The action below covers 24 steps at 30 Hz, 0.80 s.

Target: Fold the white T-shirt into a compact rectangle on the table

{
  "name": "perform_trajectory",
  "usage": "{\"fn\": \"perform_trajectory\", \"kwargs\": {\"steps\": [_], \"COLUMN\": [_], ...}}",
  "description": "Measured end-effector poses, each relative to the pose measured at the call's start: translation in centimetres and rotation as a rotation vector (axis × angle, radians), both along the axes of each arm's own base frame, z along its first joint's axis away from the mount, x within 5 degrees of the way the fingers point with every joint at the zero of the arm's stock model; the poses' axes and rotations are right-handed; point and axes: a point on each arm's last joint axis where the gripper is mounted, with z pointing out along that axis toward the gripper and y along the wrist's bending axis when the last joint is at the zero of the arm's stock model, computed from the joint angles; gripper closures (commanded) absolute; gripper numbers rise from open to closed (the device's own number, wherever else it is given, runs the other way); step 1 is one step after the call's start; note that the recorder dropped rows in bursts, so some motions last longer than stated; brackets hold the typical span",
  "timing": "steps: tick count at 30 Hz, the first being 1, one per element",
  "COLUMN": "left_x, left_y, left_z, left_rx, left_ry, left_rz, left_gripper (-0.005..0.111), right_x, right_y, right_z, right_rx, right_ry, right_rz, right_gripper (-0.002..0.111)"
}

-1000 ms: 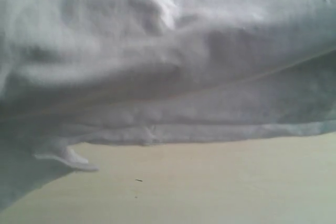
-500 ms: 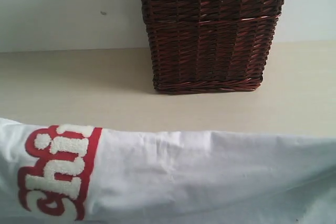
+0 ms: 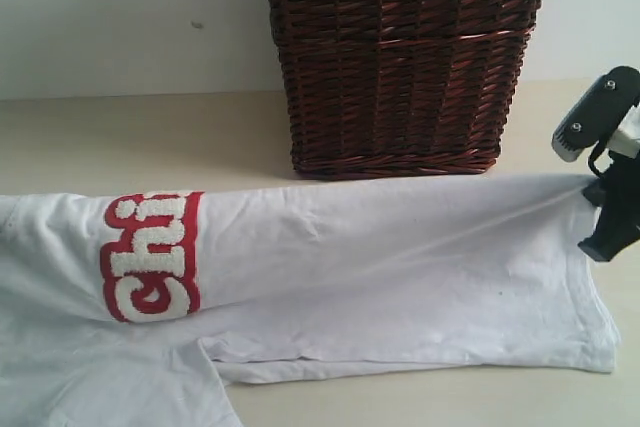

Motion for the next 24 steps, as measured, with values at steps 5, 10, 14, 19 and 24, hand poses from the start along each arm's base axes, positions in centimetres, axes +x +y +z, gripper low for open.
{"fn": "perform_trajectory", "kwargs": {"steps": [5, 10, 14, 19, 24], "left_x": [2.6, 3.2, 2.9, 2.1, -1.5], "left_y": [0.5, 0.7, 0.8, -2.4, -7.7], "left_z": [0.6, 1.6, 1.6, 3.1, 2.7], "left_rx": [0.033, 0.040, -0.119, -0.374, -0.413], "left_ry": [-0.126, -0.214, -0.200, 0.084, 0.642], "left_rz": [0.034, 0.061, 0.178, 0.135, -0.185], "left_gripper": [0.038, 0.052, 0.079, 0.107, 0.105], "right_x": [1.7, 1.9, 1.9, 1.2, 0.6], "right_y": [0.1, 0.1, 0.0, 0.6, 1.7], "right_z": [1.2, 1.5, 1.6, 2.3, 3.5], "right_rx": [0.009, 0.022, 0.157, 0.331, 0.435], "right_ry": [-0.239, -0.272, -0.268, -0.121, 0.092], "right_rz": [0.011, 0.000, -0.150, -0.270, -0.293], "right_gripper": [0.052, 0.047, 0.080, 0.108, 0.108]}}
